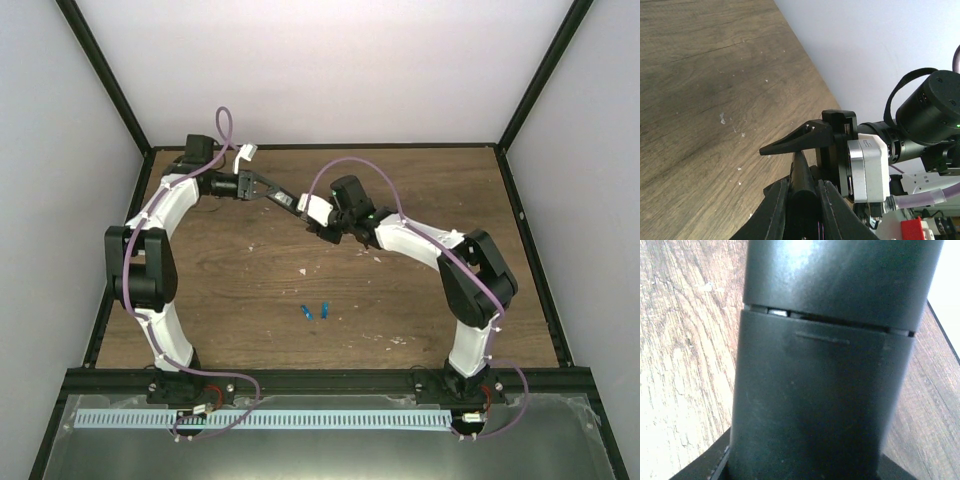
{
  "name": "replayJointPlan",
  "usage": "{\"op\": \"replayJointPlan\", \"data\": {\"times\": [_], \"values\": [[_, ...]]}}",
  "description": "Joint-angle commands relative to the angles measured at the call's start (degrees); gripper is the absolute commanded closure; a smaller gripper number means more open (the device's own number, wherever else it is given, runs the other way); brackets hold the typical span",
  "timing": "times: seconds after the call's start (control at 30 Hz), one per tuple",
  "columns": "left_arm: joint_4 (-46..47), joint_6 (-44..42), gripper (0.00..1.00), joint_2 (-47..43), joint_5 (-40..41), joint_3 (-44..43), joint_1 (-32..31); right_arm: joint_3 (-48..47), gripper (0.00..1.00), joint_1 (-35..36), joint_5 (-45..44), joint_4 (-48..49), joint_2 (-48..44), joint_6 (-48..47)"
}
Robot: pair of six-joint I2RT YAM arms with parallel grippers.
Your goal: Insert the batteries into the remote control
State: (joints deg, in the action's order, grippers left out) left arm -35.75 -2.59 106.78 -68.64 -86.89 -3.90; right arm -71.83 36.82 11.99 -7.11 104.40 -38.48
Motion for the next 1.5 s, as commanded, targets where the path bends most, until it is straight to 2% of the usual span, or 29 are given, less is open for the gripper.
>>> {"op": "replayJointPlan", "data": {"times": [0.0,0.77,1.47], "values": [[1.4,0.6,1.00,0.5,-3.6,-1.5,0.3,1.9,0.65,-0.3,0.5,-2.0,-1.0,-2.6],[7.7,6.1,1.00,-0.2,-7.4,-3.7,2.8,6.0,0.65,-0.4,-2.7,-1.2,-1.6,-5.3],[7.1,5.8,1.00,0.2,-7.7,-5.1,4.7,6.5,0.60,-1.7,-3.2,-1.2,-1.6,-5.6]]}}
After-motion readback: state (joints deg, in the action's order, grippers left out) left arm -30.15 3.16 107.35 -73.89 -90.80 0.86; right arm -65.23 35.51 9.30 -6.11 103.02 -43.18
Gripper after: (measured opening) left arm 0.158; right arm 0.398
